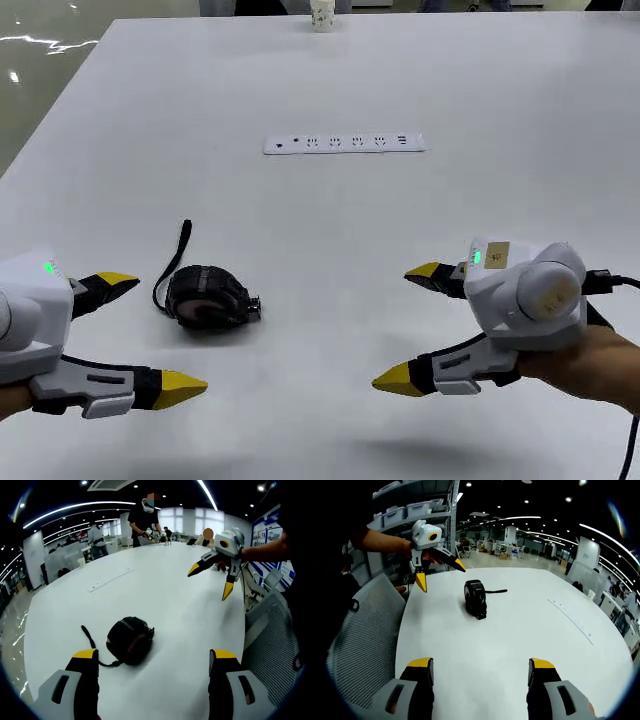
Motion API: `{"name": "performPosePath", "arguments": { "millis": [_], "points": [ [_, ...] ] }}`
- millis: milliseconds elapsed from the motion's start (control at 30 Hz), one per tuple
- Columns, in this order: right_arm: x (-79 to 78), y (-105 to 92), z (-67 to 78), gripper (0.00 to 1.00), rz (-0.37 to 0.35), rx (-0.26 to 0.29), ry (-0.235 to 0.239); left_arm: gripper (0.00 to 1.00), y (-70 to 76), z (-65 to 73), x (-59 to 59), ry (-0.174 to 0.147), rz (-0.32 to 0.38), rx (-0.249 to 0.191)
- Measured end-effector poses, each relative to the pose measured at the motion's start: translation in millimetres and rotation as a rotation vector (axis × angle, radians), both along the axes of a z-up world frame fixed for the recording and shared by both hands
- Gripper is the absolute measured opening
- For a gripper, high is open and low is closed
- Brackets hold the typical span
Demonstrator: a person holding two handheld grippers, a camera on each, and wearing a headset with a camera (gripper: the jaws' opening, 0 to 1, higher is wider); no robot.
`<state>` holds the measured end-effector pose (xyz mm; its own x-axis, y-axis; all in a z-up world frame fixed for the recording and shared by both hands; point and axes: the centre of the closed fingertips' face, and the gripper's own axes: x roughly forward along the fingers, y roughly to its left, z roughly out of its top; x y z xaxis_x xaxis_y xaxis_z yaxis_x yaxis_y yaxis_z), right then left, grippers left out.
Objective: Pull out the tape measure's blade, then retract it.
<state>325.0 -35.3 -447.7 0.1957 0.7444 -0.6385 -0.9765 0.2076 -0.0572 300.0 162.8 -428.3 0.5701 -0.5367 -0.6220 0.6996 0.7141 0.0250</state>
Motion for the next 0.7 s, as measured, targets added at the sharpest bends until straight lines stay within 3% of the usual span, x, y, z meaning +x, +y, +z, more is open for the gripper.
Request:
{"name": "performPosePath", "arguments": {
  "millis": [100,700],
  "points": [
    [1.2,5.0,-0.3,0.73,0.013,0.006,0.018,0.85,0.5,-1.6,2.8,0.005,-0.016,0.011],
    [18.7,34.5,-8.1,0.66,0.088,-0.003,-0.004,0.71,1.7,-11.2,21.0,0.033,-0.100,0.051]
  ]
}}
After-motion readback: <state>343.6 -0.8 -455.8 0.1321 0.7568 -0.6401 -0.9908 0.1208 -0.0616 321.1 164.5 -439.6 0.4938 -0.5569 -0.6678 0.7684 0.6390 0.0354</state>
